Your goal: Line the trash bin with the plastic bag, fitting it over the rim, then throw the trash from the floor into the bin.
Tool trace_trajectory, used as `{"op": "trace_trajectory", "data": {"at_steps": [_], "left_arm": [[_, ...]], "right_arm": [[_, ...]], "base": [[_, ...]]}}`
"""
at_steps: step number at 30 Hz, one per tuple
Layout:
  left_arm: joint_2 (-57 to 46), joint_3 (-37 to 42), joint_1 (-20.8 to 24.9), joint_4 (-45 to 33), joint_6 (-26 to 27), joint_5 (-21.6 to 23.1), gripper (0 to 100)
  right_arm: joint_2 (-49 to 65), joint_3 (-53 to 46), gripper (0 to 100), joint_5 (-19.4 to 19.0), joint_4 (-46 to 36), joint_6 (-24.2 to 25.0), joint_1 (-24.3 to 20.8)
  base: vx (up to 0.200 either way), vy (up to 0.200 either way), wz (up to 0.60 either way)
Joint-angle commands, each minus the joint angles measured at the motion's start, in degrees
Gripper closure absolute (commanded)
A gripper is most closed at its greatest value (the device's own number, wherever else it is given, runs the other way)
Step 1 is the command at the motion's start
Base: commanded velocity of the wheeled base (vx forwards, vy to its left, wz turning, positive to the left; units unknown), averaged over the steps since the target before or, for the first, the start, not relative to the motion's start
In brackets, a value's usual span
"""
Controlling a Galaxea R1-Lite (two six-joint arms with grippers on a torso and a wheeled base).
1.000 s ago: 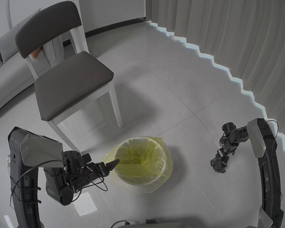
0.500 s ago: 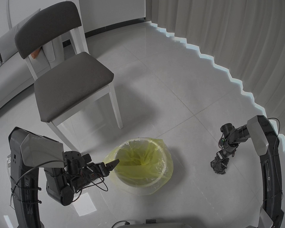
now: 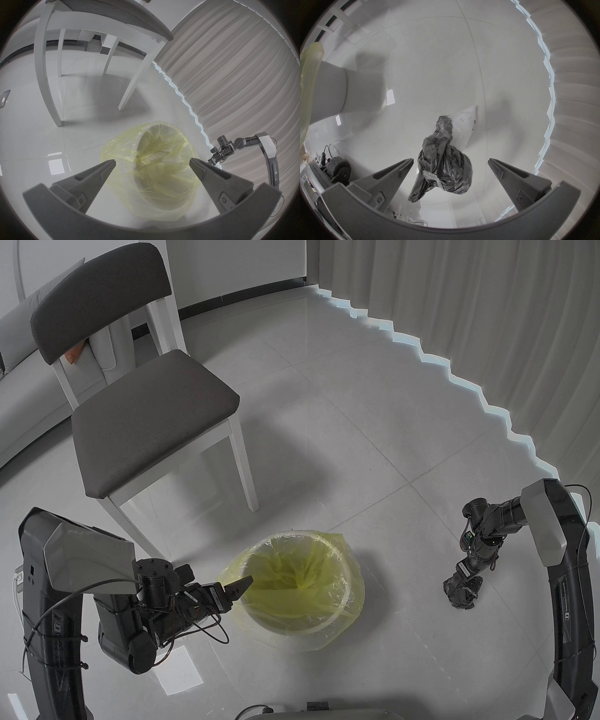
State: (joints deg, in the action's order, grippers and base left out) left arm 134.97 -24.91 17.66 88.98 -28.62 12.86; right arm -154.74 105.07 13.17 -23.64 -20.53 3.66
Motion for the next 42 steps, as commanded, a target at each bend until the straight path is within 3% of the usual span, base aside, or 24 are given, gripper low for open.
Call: {"op": "trace_trajectory", "data": {"at_steps": [1, 3, 6, 11, 14, 19, 26, 30, 38, 42], "left_arm": [[0.11, -0.06, 0.09, 1.02, -0.03, -0.2, 0], [0.11, -0.06, 0.09, 1.02, -0.03, -0.29, 0], [0.03, -0.06, 0.35, 1.02, -0.03, -0.38, 0], [0.11, -0.14, 0.18, 1.02, -0.03, -0.38, 0], [0.55, -0.58, 0.27, 1.02, -0.03, -0.56, 0], [0.64, -0.58, 1.32, 1.02, -0.03, -1.61, 0], [-3.67, 2.76, 1.67, 1.02, -0.2, -0.2, 0], [-5.07, 4.6, 1.58, 1.02, -0.03, 1.55, 0], [-7.8, 8.91, 2.81, 1.02, -0.38, 1.55, 0], [-7.88, 8.82, 3.17, 1.02, -0.2, 1.29, 0]], "right_arm": [[-0.04, 0.31, 0, 0.02, -0.18, -0.13, 0.21], [-0.04, 0.31, 0, 0.11, -0.18, -0.21, 0.21], [-0.04, 0.31, 0, 3.45, -0.53, -0.74, 0.47], [0.4, -0.04, 0, 2.92, 1.23, -0.13, 0.47], [1.54, -2.5, 0, 2.65, 10.28, 1.98, -0.49], [1.1, -2.41, 0, -2.0, 25.75, 4.53, -1.9], [-3.64, 4.88, 0, -3.06, 25.83, 8.05, -1.28], [-5.93, 6.11, 0, -3.85, 25.75, 7.87, 0.03], [-5.05, -1.98, 0, -3.85, 26.45, 8.05, 1.53], [-3.64, -5.14, 0, -3.76, 26.36, 7.35, 1.97]], "base": [[0.0, 0.0, 0.0], [0.0, 0.0, 0.0], [0.0, 0.0, 0.0], [0.0, 0.0, 0.0], [0.0, 0.0, 0.0], [0.0, 0.0, 0.0], [0.0, 0.0, 0.0], [-0.2, 0.0, 0.0], [-0.2, 0.0, 0.0], [0.0, 0.0, 0.0]]}}
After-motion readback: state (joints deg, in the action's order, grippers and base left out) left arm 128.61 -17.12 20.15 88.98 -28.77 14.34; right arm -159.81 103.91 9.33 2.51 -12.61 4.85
